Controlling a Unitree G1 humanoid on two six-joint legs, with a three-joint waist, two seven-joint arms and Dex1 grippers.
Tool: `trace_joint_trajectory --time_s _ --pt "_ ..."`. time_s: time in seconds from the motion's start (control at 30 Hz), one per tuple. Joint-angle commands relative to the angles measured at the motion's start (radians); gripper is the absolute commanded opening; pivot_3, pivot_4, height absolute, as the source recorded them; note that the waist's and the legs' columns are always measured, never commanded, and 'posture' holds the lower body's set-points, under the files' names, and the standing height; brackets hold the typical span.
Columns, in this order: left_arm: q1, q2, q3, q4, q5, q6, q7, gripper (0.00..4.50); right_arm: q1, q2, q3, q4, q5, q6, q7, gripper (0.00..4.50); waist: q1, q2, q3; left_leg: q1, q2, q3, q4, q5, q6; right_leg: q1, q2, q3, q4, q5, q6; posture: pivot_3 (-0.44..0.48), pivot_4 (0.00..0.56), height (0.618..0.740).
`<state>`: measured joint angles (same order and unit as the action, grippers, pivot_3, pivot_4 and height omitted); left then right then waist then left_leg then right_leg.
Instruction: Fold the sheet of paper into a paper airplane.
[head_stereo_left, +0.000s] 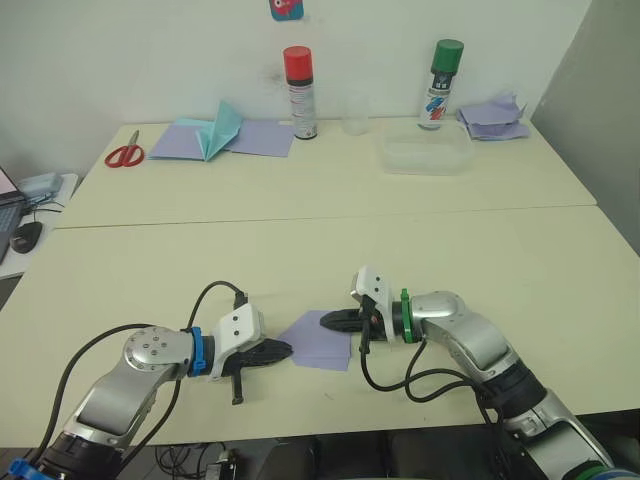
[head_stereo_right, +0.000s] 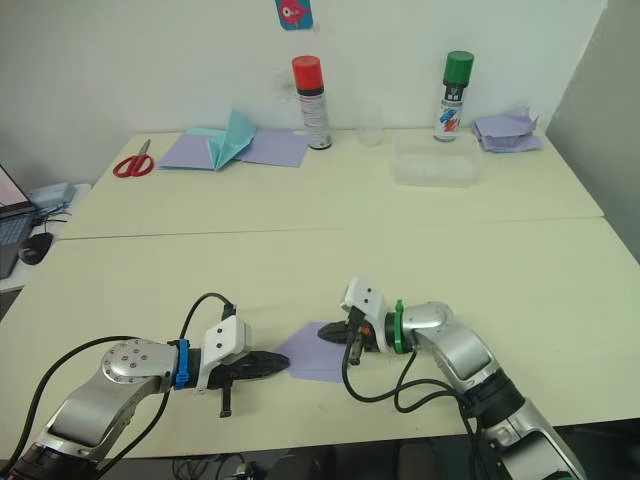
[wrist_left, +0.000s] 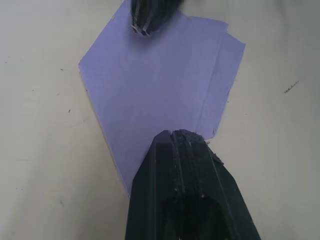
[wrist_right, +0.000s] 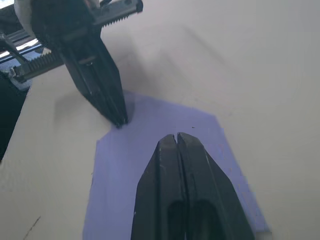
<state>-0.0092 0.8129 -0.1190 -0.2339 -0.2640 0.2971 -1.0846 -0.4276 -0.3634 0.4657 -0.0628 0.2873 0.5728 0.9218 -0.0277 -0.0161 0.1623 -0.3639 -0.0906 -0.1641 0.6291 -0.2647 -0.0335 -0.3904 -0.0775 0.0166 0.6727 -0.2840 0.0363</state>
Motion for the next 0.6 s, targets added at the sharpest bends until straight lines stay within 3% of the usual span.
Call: trace_joint_trajectory --time_s 0.03,0.2,0.4,0.5,0.6 --pt "0.010 0.032 -0.018 0.030 0.029 0.024 -0.015 0.00 0.006 -0.009 0.007 -0.061 0.008 0.038 0.018 0.04 -0.001 0.000 0.000 0.000 0.000 0.000 0.000 0.000 0.000 0.000 0.000 0.000 0.000 0.000 0.000 0.000 0.150 0.740" --pt "-0.041 0.004 -0.059 0.062 0.057 0.028 0.002 0.00 0.038 -0.068 0.021 -0.085 0.002 0.075 0.055 0.04 0.002 0.000 0.000 0.000 0.000 0.000 0.000 0.000 0.000 0.000 0.000 0.000 0.000 0.000 0.000 0.000 0.150 0.740" --pt "-0.117 -0.085 -0.155 0.119 0.133 0.018 0.054 0.00 0.098 -0.254 0.013 -0.119 -0.039 0.040 0.133 0.04 0.032 0.006 -0.004 0.001 -0.002 -0.001 0.000 0.000 0.001 0.003 -0.002 -0.003 -0.010 0.000 0.008 0.000 0.150 0.740" --pt "-0.136 -0.130 -0.197 0.120 0.164 0.035 0.080 0.00 0.149 -0.373 -0.027 -0.134 -0.071 -0.032 0.155 0.04 0.052 0.009 -0.007 0.001 -0.005 -0.001 0.001 -0.001 0.002 0.007 -0.004 -0.003 -0.014 0.001 0.012 0.000 0.150 0.740" --pt "-0.141 -0.155 -0.214 0.124 0.180 0.047 0.097 0.00 0.197 -0.416 -0.115 -0.191 -0.018 -0.002 0.126 0.04 0.061 0.008 -0.008 0.002 -0.006 -0.001 0.002 -0.001 0.004 0.010 -0.006 -0.003 -0.018 0.002 0.016 0.000 0.150 0.740"
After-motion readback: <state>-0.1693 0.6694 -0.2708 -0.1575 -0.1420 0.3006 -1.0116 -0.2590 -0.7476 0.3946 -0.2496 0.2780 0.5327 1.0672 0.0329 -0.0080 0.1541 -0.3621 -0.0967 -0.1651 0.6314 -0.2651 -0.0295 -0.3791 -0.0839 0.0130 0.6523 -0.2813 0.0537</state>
